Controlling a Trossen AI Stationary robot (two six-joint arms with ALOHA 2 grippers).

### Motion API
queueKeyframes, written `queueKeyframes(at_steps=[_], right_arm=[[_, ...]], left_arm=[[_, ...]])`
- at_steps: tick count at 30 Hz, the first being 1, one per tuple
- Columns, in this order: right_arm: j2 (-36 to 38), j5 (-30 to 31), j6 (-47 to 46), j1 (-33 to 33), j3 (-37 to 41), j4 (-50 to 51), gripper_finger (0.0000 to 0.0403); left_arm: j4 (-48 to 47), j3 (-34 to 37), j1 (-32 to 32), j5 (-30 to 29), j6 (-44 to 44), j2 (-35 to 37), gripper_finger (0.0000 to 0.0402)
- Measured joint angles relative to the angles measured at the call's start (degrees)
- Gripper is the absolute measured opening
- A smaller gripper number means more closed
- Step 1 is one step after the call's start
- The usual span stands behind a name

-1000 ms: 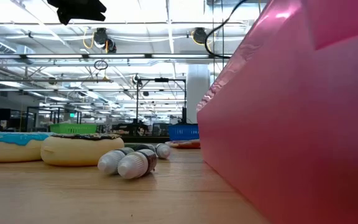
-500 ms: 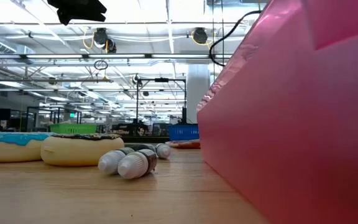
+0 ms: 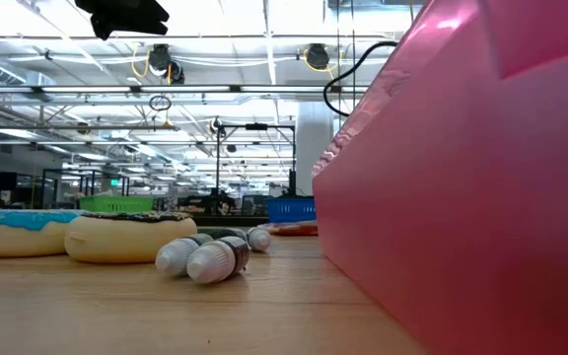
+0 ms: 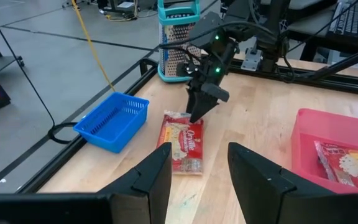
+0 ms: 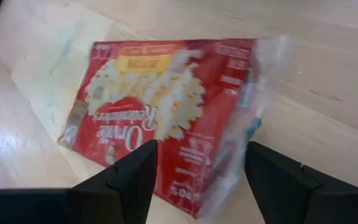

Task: Pick & Place Food Item
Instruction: Stack the red popcorn bag on top of the red popcorn bag in the red bin

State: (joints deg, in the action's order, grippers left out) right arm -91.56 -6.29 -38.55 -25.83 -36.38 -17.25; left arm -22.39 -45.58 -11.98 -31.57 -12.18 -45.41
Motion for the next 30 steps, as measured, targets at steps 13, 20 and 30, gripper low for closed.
queueKeyframes(at_steps=[13,20,30], right_arm=[[-4.69,-1.06,-0.43,0.03,-0.15,-3.81,0.0099],[-4.91,-1.48,7.49,0.07,-0.09,-7.37,0.0007],[4.17,-3.01,15.4,1.65,0.0,-9.23,0.0001]], left_arm=[[-0.07,0.0,-0.01,-0.02,-0.01,0.0,0.0159],[-0.07,0.0,0.0,-0.02,-0.01,0.0,0.0159],[-0.07,0.0,0.01,0.02,-0.03,0.02,0.0159]])
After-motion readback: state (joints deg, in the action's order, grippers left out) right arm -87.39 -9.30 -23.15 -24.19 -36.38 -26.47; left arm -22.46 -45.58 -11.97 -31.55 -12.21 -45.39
